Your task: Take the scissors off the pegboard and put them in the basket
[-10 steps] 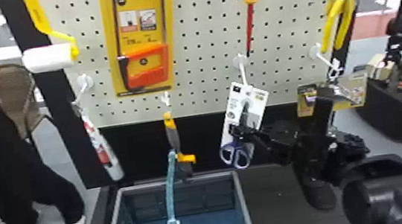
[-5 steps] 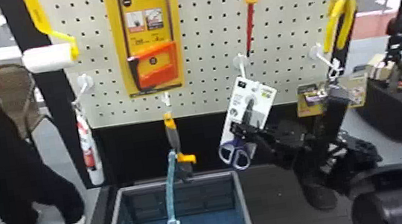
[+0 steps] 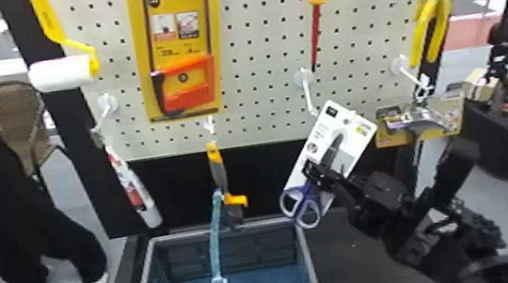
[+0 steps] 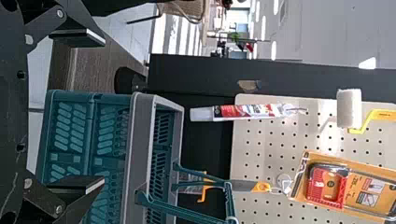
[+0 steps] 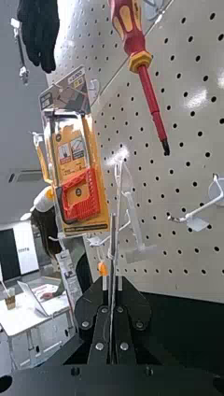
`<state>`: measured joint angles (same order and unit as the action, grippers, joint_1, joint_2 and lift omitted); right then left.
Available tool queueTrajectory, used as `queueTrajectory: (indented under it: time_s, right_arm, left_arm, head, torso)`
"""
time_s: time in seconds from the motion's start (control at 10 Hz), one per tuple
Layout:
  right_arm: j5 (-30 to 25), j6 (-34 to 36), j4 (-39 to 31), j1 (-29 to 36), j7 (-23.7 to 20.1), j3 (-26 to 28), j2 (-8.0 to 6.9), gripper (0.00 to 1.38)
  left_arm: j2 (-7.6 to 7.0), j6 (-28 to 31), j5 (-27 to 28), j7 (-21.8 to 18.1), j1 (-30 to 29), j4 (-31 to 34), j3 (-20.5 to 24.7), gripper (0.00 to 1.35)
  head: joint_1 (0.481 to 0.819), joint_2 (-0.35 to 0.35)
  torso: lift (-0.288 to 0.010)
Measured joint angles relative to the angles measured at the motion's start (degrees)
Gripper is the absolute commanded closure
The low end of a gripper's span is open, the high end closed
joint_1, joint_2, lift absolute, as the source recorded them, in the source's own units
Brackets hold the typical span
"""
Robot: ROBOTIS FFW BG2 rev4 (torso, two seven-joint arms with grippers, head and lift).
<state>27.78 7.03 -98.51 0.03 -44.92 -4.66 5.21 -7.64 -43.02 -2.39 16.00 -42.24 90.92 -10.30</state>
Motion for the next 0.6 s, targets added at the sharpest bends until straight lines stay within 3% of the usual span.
queueTrajectory:
  time_s: [0.2,0.6]
  right_arm:
    - [1.62,-0.57,0.49,2.37,1.24,-0.07,-1.42,1.17]
    - [4.19,-2.77,6.79,1.90,0.94,-2.16,-1.79,1.17]
  left_arm:
    - [0.00,0.08,0.07,0.00,0.07,0.00,-0.07,0.25]
    - [0.00,0.22,0.02,0.00,0.20,-0.17,-0.18,0.25]
  head:
    - [0.549,0.000]
    - [0.549,0.000]
  torso:
    - [-0.100]
    - [-0.100]
